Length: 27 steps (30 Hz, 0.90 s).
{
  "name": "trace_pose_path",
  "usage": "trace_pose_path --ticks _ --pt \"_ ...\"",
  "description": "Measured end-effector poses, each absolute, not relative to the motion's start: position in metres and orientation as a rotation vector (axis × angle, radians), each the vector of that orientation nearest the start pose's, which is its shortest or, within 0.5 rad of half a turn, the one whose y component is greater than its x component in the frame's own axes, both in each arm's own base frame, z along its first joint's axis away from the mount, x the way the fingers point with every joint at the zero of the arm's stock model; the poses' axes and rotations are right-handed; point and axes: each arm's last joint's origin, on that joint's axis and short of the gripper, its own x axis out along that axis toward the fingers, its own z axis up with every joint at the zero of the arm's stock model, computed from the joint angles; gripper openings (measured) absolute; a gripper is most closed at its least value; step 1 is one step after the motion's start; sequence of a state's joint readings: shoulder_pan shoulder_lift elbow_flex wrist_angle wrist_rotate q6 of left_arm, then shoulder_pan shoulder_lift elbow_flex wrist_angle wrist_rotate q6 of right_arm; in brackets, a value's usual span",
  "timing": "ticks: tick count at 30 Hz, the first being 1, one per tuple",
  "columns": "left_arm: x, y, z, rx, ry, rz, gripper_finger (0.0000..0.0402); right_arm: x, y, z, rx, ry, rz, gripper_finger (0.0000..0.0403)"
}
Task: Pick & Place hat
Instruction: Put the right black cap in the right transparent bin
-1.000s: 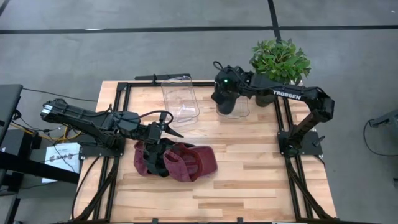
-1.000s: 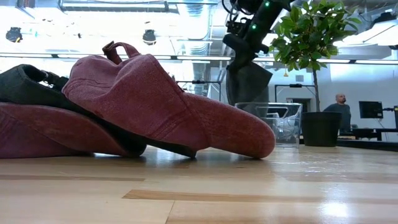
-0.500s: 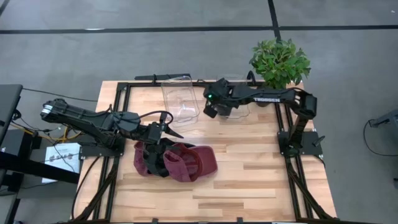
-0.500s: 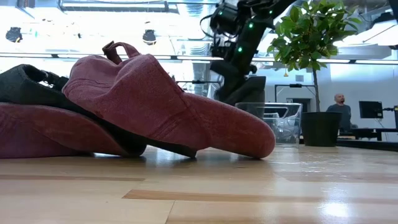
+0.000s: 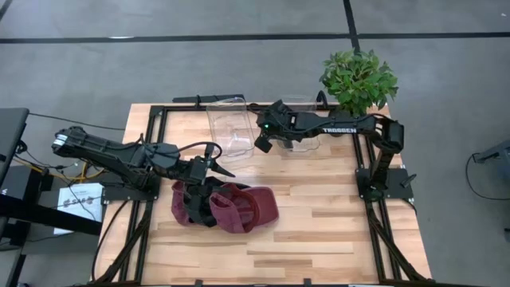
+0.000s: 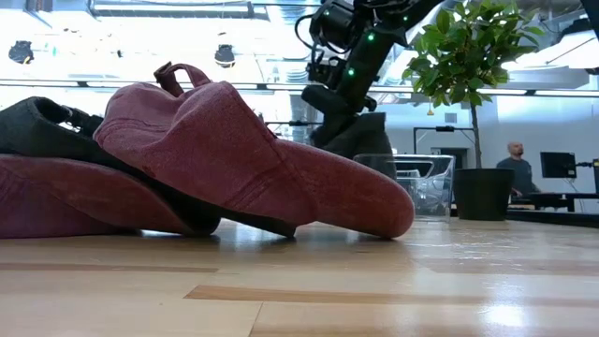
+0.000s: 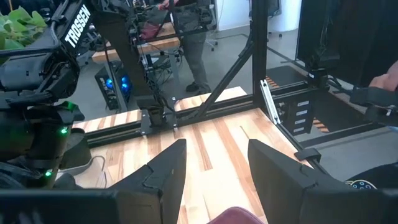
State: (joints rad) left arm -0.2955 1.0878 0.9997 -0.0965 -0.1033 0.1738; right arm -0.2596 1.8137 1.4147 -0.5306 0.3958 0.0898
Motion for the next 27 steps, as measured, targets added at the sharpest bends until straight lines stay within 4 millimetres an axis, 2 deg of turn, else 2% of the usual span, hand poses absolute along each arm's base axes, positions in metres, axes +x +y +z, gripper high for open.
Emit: trace_pose_path --ticks 6,10,21,27 --pt "0.232 -0.067 0.358 0.209 0.164 -0.207 0.0171 0.374 -0.110 0.244 0.031 0.905 -0.655 0.0002" --pt "0.232 -0.067 0.358 0.209 0.164 -0.207 0.0171 0.375 -0.106 0.244 0.021 0.909 -0.639 0.0019" --pt "0.232 -0.067 0.358 0.210 0.164 -0.207 0.0171 0.374 -0.101 0.243 -0.021 0.948 -0.598 0.0166" --pt "0.232 -0.067 0.358 0.210 0.165 -0.207 0.0171 0.375 -0.092 0.248 -0.058 0.940 -0.566 0.0210"
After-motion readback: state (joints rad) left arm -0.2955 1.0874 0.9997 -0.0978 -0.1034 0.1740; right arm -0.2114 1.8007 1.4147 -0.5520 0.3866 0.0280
